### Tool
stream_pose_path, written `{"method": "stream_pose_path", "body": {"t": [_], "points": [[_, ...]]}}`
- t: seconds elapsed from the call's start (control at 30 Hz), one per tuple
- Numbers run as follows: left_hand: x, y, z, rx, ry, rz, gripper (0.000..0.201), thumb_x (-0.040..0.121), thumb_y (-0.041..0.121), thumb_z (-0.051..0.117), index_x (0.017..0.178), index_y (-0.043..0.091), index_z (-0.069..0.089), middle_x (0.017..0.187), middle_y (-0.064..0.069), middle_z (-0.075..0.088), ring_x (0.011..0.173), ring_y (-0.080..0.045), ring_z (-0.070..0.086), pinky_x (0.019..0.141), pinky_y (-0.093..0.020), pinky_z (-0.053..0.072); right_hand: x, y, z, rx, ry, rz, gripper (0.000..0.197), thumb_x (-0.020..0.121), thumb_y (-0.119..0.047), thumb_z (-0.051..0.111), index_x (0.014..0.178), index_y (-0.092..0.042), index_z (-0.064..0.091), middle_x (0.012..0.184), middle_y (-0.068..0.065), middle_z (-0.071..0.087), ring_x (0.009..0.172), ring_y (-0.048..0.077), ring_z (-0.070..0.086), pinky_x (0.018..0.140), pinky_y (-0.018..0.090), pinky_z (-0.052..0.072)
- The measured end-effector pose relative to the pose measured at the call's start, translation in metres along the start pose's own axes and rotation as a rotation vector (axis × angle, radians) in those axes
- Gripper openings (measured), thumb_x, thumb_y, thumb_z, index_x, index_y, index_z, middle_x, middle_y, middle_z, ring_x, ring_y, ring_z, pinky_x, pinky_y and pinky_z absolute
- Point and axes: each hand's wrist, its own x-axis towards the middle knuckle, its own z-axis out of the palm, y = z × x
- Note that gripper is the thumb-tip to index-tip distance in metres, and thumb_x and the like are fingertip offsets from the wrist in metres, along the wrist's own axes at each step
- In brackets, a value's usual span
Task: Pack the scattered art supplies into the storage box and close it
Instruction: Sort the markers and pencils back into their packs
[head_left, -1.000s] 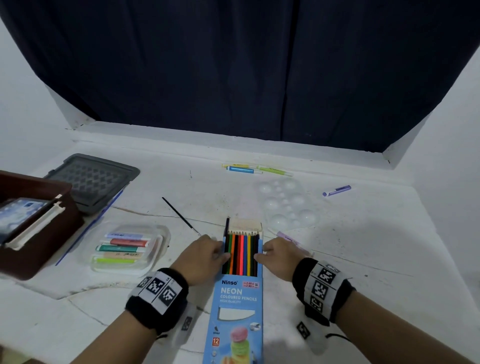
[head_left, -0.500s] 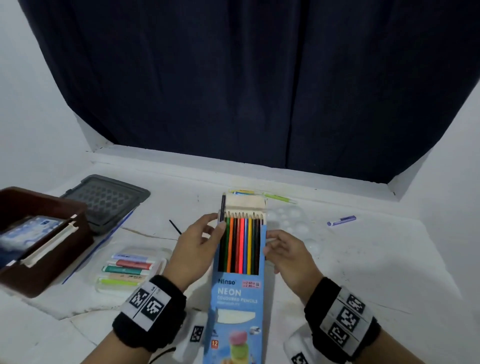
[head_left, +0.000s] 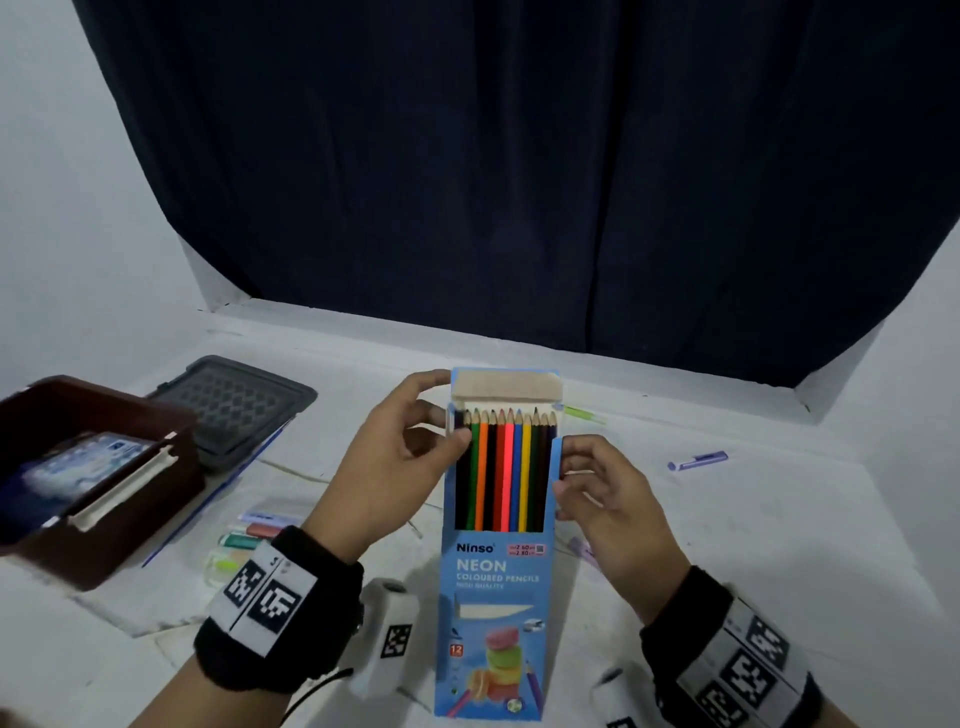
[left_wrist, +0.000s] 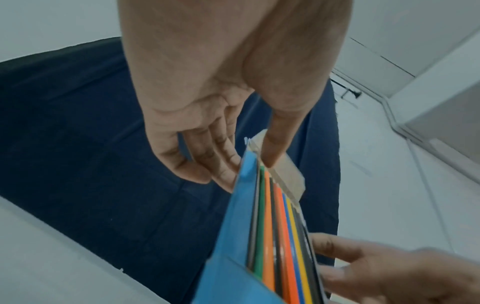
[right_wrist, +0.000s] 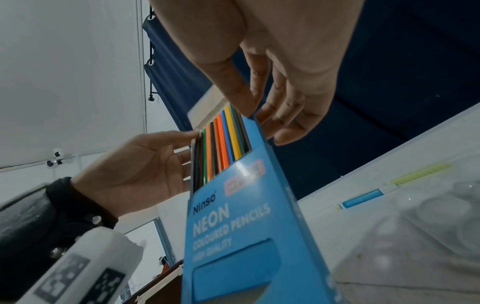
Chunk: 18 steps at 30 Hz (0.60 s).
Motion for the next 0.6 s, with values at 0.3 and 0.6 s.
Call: {"method": "stream_pose_path", "body": {"t": [0.3,0.6], "points": [[-0.018,0.011,0.004,-0.083,0.054,0.112,0.034,0.104,0.036,0.040,0.127,0.021,0.059,0.112,0.003,0.073,0.107,-0.015,0.068,0.088,-0.035,0.057,-0.004,0.005,0.004,0.020,-0.046,0.033,0.025,0.096,-0.001,0.053,0.104,-0.024,0.059,0.095,-0.009,0.068,0.096,0.017,0.064,0.081,0.039,0.057],[-0.019,-0.002,0.005,-0.009,0.066,0.064,0.041,0.089,0.014,0.072,0.123,0.029,0.055,0.091,-0.006,0.071,0.082,-0.025,0.069,0.083,-0.042,0.058,-0.007,-0.004,0.001,0.196,-0.099,0.134,0.020,0.099,0.001,0.043,0.110,-0.012,0.053,0.092,0.011,0.069,0.086,0.019,0.069,0.070,0.028,0.057]]}}
